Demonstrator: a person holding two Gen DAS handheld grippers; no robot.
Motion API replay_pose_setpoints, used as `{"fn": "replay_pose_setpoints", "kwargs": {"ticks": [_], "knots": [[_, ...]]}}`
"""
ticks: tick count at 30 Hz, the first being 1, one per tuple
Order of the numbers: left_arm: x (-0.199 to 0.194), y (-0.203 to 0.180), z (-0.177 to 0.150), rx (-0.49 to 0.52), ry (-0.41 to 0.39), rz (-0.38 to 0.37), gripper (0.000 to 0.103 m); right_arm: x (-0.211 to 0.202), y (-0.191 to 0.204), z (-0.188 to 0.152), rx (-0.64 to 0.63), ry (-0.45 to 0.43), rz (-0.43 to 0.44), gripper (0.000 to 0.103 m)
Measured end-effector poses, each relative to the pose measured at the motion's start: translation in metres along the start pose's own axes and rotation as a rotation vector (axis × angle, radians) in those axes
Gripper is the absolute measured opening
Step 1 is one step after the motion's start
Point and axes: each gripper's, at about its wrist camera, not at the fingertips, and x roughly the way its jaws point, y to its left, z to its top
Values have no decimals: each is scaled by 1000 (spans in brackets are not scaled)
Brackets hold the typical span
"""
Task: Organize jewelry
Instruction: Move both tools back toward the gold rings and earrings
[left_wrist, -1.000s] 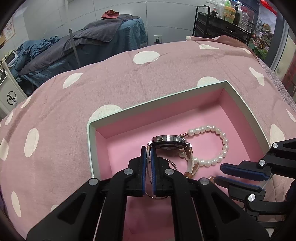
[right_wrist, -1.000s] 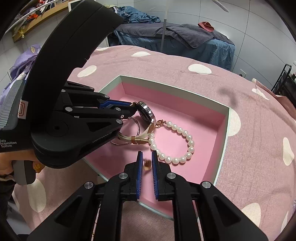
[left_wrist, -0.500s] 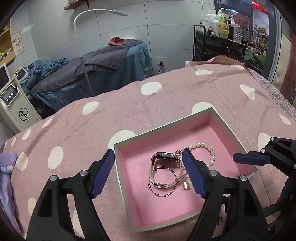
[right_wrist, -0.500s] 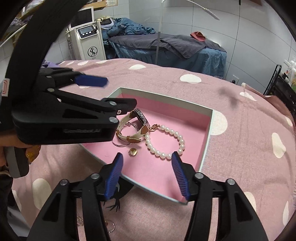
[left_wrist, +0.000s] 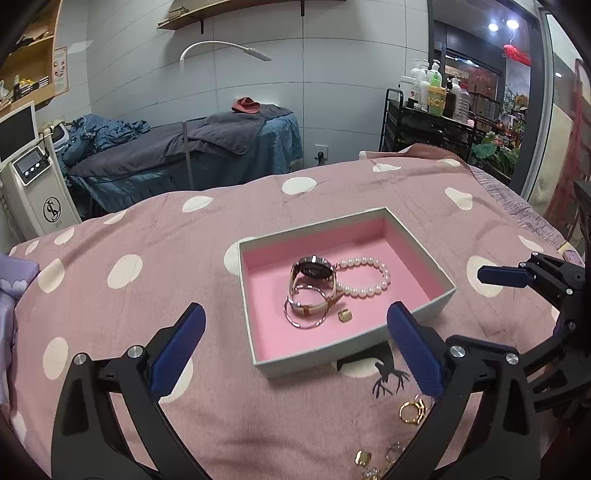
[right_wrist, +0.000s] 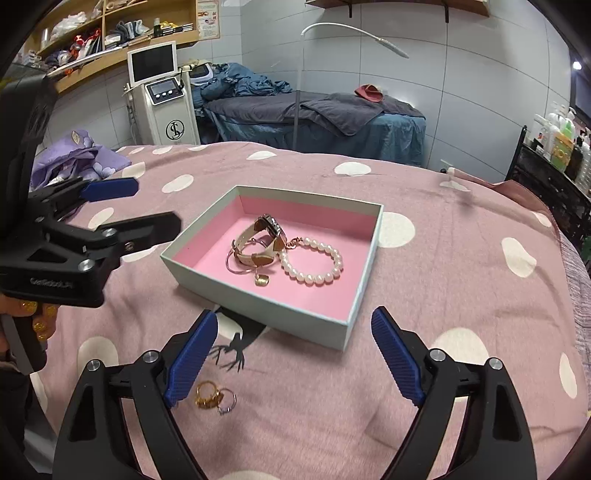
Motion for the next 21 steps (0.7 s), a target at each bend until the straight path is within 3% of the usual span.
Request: {"fn": "replay_pose_setpoints", "kwargs": {"ticks": [12,21], "knots": [[-27,9,-71,-52,35,45,97,-17,19,-42,-40,6,-28,83],[-32,3,-115,-69,93,5,97,-16,36,-64,-90,45,-23,81]]}}
